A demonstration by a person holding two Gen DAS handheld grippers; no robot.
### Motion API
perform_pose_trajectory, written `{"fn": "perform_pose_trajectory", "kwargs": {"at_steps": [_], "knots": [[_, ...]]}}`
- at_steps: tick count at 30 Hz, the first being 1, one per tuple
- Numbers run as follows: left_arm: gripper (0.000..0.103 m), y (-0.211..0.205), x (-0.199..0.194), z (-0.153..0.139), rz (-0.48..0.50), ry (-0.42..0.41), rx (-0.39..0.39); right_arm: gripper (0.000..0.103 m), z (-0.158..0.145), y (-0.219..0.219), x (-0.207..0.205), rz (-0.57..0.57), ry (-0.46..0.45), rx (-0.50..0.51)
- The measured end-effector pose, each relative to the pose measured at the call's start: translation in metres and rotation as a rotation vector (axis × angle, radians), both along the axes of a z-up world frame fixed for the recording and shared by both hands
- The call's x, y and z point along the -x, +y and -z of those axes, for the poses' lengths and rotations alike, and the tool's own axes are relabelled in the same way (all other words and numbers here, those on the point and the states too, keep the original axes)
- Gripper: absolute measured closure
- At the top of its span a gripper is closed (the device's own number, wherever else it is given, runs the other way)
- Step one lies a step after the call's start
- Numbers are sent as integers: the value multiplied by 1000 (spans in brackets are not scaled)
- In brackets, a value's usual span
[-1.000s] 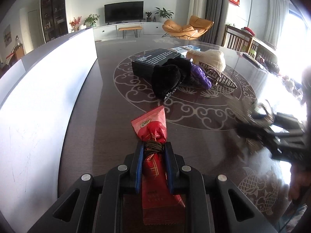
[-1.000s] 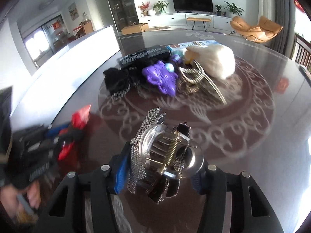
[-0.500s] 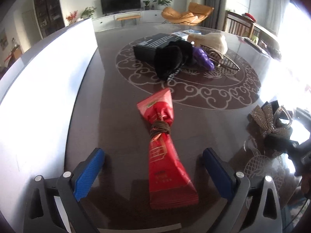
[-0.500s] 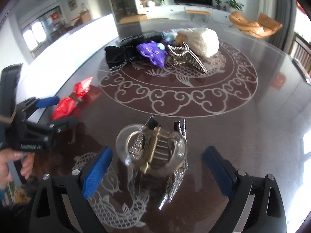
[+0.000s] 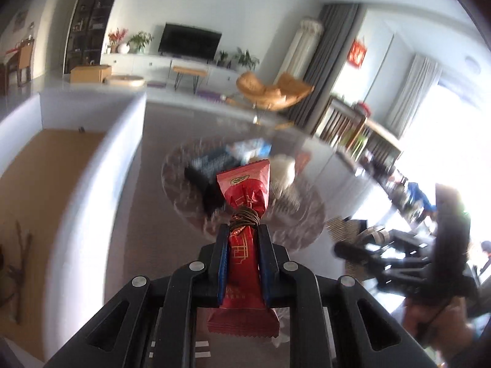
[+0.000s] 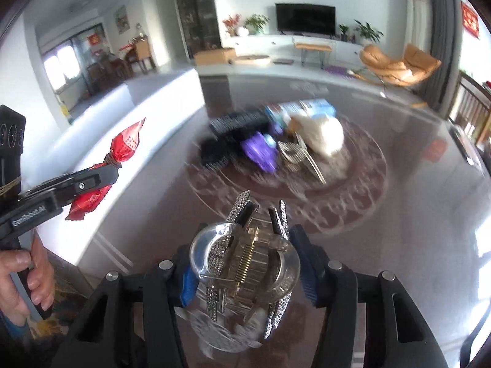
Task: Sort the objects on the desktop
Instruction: 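Carry candy and hair clip into the white box and open both grippers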
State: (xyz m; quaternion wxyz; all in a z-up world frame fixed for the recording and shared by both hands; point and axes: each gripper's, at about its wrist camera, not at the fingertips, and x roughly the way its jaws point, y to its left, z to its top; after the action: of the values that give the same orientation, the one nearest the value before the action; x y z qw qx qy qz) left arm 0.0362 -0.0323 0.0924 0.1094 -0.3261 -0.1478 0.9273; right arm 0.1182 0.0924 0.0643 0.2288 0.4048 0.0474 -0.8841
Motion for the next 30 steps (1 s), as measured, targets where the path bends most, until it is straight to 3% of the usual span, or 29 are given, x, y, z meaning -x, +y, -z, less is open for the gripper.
{"fn": "perform_pose_trajectory", "kwargs": {"at_steps": [4,7,11,14,16,17,18,19,20,21,26,30], "knots": [[86,-55,-12,-46,-69,63,9,49,-44,-60,0,-121,51,69],[86,-104,-12,-54,-152,42,42,49,-69,-124,0,-241,70,126],[86,-176,-1,-32,-278,-80,91,49,-77,-211,-3,-390,56,175],[86,-218,11,-1,-344,-206,126,49,-56,-269,1,-480,-23,195],[82,-235,18,20,-402,-322,199,48,-32,-296,7,-496,-90,203],[77,-239,20,27,-437,-368,245,46,-19,-305,11,-504,-133,192],[72,-241,20,34,-459,-397,281,35,-7,-310,15,-503,-167,175],[55,-242,16,38,-466,-405,295,19,2,-315,17,-495,-185,155],[40,-241,14,40,-470,-404,284,15,9,-317,17,-488,-183,135],[35,-239,8,38,-467,-370,271,13,15,-319,16,-485,-157,93],[33,-222,-4,39,-422,-311,287,13,30,-325,-5,-524,-13,-97],[33,-203,-17,35,-418,-271,278,13,13,-299,-15,-517,20,14]]}}
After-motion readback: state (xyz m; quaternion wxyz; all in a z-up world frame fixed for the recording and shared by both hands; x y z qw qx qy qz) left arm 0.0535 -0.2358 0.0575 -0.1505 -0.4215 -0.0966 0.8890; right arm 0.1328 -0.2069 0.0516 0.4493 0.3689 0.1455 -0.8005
